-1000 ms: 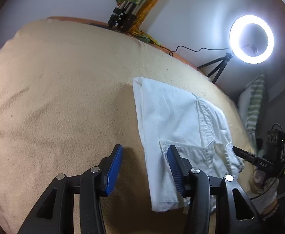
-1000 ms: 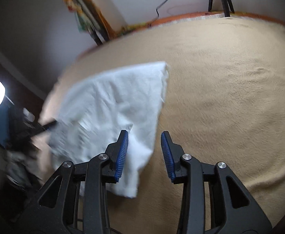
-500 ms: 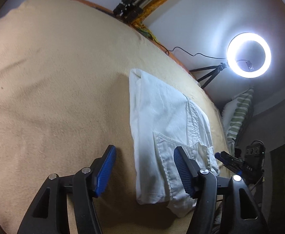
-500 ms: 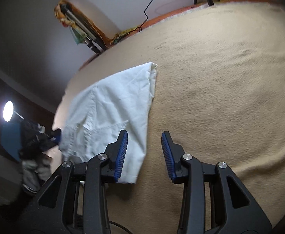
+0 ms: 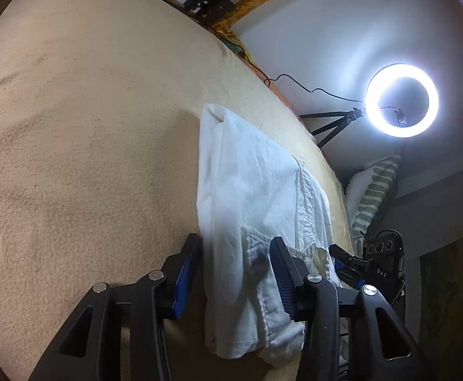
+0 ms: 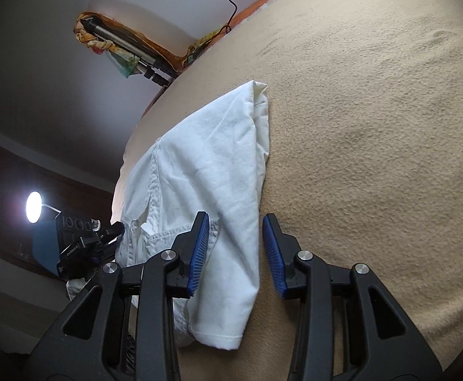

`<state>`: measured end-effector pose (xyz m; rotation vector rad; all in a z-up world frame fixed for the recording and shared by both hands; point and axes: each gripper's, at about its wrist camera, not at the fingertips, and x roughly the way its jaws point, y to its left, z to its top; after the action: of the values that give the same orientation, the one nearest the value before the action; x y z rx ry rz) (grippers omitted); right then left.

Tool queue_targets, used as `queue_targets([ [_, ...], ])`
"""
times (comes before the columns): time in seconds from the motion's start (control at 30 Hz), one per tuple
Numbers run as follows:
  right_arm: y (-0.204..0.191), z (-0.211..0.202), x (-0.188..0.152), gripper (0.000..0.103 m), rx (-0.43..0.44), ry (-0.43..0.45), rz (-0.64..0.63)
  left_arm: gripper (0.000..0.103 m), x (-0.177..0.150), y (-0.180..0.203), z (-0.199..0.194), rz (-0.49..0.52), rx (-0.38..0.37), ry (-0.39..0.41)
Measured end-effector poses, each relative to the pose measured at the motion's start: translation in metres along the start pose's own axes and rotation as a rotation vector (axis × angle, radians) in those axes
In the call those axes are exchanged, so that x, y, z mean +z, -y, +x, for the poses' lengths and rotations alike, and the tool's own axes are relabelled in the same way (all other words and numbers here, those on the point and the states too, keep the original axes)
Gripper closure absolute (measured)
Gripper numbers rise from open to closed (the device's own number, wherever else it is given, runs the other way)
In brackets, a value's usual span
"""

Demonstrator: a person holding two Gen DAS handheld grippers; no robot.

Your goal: Fold small clothes

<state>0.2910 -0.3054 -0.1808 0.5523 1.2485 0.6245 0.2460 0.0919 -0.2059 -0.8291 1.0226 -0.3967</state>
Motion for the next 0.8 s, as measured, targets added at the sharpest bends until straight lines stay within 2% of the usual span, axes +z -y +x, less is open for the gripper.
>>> queue_targets([
  [0.13,-0.007,0.007,0.001,0.067,-0.007,0.000,-0.014,0.065,0.002,0.005,0.007,0.017,0.005,-0.009],
  [0.23,-0.011,0.008,0.001,0.075,-0.023,0.002,-0.027,0.069,0.000,0.009,0.008,0.040,0.036,-0.001],
  [0.37,-0.022,0.008,-0.001,0.087,-0.055,0.013,-0.074,0.081,-0.005,0.019,0.007,0.101,0.076,0.020],
  [0.5,-0.037,0.007,-0.004,0.090,-0.106,0.031,-0.137,0.086,-0.011,0.037,0.004,0.196,0.144,0.047],
  [0.8,-0.070,-0.003,-0.012,0.092,-0.202,0.080,-0.264,0.091,-0.025,0.079,-0.004,0.364,0.222,0.110],
])
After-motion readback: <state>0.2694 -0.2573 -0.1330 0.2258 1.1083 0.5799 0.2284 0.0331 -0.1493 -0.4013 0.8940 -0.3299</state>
